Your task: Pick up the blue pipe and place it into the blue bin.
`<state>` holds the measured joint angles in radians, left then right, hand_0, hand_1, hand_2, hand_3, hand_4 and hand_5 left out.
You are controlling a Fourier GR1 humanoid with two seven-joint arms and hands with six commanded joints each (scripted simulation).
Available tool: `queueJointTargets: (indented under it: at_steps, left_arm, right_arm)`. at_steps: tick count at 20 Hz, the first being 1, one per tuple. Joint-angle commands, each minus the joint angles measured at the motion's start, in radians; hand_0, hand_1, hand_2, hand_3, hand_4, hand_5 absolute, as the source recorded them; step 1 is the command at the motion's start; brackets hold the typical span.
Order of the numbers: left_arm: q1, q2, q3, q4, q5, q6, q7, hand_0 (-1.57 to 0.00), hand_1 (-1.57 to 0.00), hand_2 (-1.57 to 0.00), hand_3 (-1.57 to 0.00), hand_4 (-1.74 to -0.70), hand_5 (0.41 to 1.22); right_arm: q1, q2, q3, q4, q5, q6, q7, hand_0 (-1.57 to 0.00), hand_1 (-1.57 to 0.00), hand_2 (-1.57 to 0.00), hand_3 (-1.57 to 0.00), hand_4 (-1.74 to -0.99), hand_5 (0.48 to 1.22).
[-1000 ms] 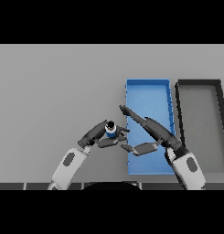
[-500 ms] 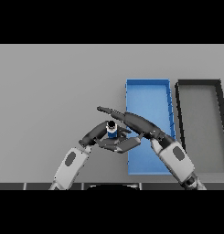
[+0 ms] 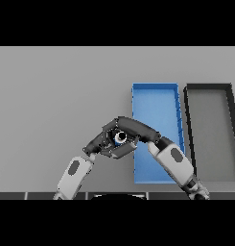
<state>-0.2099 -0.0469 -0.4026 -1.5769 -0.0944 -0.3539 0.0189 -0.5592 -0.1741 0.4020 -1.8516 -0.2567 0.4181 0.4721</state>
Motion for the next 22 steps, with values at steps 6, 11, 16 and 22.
queueJointTargets:
  at_steps: [6, 11, 16, 22]
  left_arm:
    - [-0.004, -0.025, 0.011, 0.013, 0.049, -0.022, -0.035, -1.57, -1.57, -1.57, -1.44, -1.72, 1.221]
    - [-0.006, -0.009, 0.01, -0.012, 0.049, -0.006, -0.037, -1.57, -1.57, -1.57, -1.43, -1.73, 1.221]
    - [-0.005, 0.032, -0.003, -0.019, -0.008, 0.024, -0.08, -1.17, -1.07, -1.03, -0.93, -1.47, 1.221]
    - [-0.015, 0.045, -0.004, -0.005, -0.054, -0.032, -0.036, -0.31, -0.28, -0.27, -0.24, -1.05, 0.938]
  right_arm:
    - [0.009, 0.004, 0.041, 0.009, 0.012, -0.027, -0.039, -1.45, -1.45, -1.46, -1.36, -1.68, 1.034]
    - [0.004, 0.002, 0.043, -0.001, -0.018, -0.052, -0.056, -1.53, -1.53, -1.53, -1.5, -1.721, 1.16]
    - [0.031, 0.01, 0.064, -0.014, 0.032, -0.09, -0.081, -1.56, -1.56, -1.56, -1.55, -1.734, 1.201]
    - [0.024, 0.018, 0.062, -0.032, 0.043, -0.115, -0.008, -1.57, -1.57, -1.57, -1.56, -1.739, 1.216]
